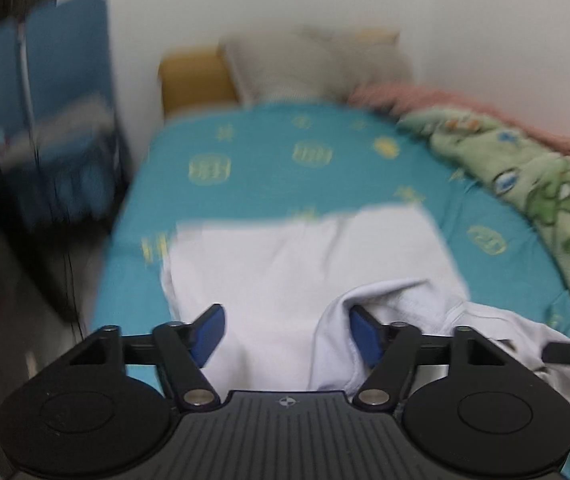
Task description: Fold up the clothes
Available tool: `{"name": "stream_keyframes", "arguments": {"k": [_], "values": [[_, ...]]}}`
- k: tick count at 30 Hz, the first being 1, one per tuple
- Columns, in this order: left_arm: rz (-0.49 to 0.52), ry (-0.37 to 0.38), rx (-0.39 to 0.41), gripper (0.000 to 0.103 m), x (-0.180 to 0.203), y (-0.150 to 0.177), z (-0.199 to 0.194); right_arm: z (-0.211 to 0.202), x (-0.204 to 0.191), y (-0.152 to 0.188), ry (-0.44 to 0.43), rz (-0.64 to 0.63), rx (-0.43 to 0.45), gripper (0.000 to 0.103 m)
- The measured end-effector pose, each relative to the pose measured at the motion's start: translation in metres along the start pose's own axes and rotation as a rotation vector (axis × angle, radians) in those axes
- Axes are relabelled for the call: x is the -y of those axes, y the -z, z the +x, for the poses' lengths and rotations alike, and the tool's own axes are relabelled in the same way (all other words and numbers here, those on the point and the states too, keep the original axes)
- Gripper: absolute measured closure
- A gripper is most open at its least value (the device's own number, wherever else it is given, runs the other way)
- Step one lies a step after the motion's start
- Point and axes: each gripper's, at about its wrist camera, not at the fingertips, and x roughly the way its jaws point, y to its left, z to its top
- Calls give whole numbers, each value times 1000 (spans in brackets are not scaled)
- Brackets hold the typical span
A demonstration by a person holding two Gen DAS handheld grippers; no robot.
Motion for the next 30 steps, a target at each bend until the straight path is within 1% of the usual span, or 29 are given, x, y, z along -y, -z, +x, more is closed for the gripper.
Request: {"name": "stream_keyframes", "arguments": {"k": [2, 3, 4, 5, 6, 7, 10, 12, 14, 16, 17, 20, 21, 22, 23, 25, 26, 27, 28, 29, 30], "values": [[-37, 26, -80, 31, -8, 2, 14, 3, -4, 4, -1, -25, -18, 20], [-37, 35, -91, 31, -9, 3, 13, 4, -5, 5, -5, -29, -23, 20], [-4, 32, -83, 30, -6, 3, 8, 4, -5, 5, -9, -33, -28, 20], [50, 23, -70, 28, -1, 3, 0, 5, -6, 6, -13, -37, -33, 20], [104, 14, -57, 22, 4, 3, -8, 5, -5, 7, -16, -33, -35, 20], [164, 0, -38, 20, 10, 4, -16, 6, -4, 7, -19, -28, -37, 20], [316, -20, 26, 19, 26, 15, -46, 6, -2, 6, -23, -13, -38, 20], [361, -2, 71, 18, 34, 22, -67, 5, -1, 6, -27, 1, -34, 20], [380, 15, 127, 18, 43, 26, -87, 4, 0, 6, -27, 12, -27, 20], [394, 56, 187, 18, 51, 26, -100, 1, 1, 6, -24, 27, -15, 20], [409, 70, 201, 18, 57, 27, -100, 0, 2, 6, -22, 35, -8, 20], [478, 85, 196, 22, 81, 33, -87, -4, 5, 4, -14, 56, 15, 20], [501, 90, 194, 25, 88, 35, -83, -6, 5, 4, -11, 63, 23, 20], [530, 78, 183, 29, 96, 38, -76, -6, 6, 4, -10, 69, 30, 20], [563, 43, 162, 32, 102, 43, -66, -7, 7, 3, -10, 75, 35, 20], [618, -34, 126, 52, 108, 51, -45, -8, 8, 3, -12, 82, 42, 20], [633, -61, 116, 57, 110, 53, -37, -9, 8, 3, -12, 83, 45, 20], [648, -87, 112, 65, 109, 55, -29, -9, 8, 3, -13, 83, 46, 20], [660, -109, 118, 77, 108, 55, -24, -9, 8, 3, -16, 84, 47, 20], [659, -119, 128, 82, 107, 54, -23, -9, 7, 3, -20, 85, 48, 20], [636, -113, 144, 88, 105, 52, -27, -10, 7, 4, -23, 85, 50, 20]]}}
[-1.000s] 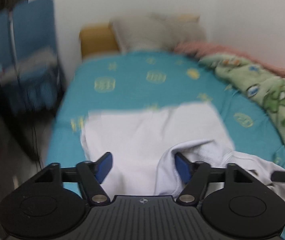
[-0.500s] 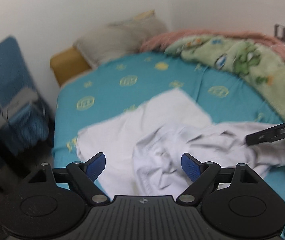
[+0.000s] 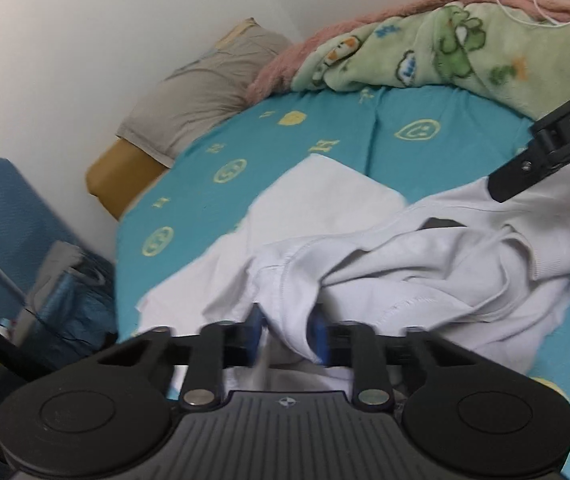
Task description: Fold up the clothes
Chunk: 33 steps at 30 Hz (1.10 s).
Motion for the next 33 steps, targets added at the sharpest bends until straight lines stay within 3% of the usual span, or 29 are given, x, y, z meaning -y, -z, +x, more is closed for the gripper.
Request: {"name": "stream_keyframes", "arguments": {"k": [4, 10, 17, 21, 24, 29, 33], "values": [[-127, 18, 133, 96, -21, -10, -35, -3, -3, 1, -13, -5, 15, 20], [-313, 101, 290, 98, -38, -31, -96, -24, -21, 0, -97, -85, 137, 20], [-369, 174, 347, 98, -35, -30, -117, -55, -65, 13, -246, -346, 283, 20], [-365, 214, 399, 98, -28, -28, -127, -51, -89, 19, -234, -483, 286, 20], [-365, 218, 432, 98, -20, -27, -134, -43, -83, 10, -182, -425, 279, 20], [-399, 183, 474, 99, -18, -26, -141, -48, -36, -14, -16, -162, 267, 20], [-482, 152, 489, 99, -33, -21, -143, -54, -13, -23, -6, -76, 213, 19]]}}
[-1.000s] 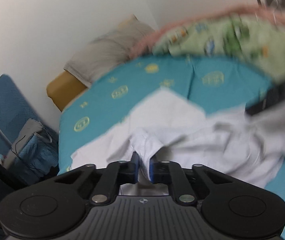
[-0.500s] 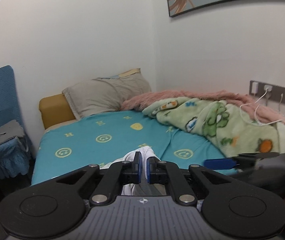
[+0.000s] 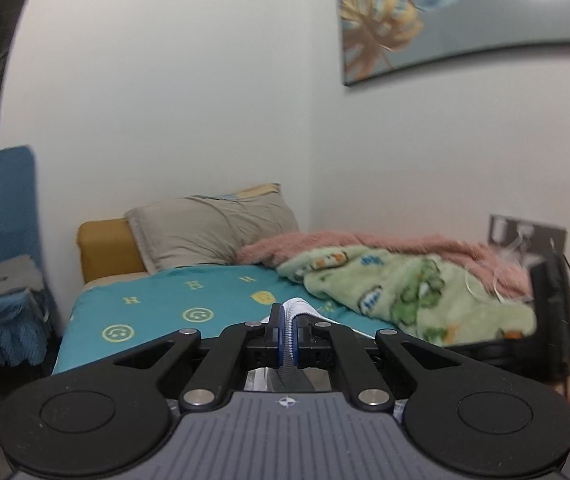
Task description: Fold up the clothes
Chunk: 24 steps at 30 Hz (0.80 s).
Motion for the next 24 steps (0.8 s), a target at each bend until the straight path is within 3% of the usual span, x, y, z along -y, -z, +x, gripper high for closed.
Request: {"name": "stream_keyframes", "arguments": {"k": [7, 13, 15, 19, 24], "values": [[-78, -67, 38, 99, -25, -8, -11, -27, -8, -2, 11, -164, -72, 20], [-97, -80, 47, 99, -33, -12, -17, -56, 3, -8, 93, -193, -25, 20], [-89, -86, 45, 99, -32, -12, -17, -49, 3, -4, 109, -215, -66, 20], [-89, -109, 18, 99, -35, -10, -14, -17, -10, 24, 90, -322, -240, 21], [-93, -156, -67, 99, -38, -1, -10, 1, -21, 47, 110, -354, -304, 49]]}}
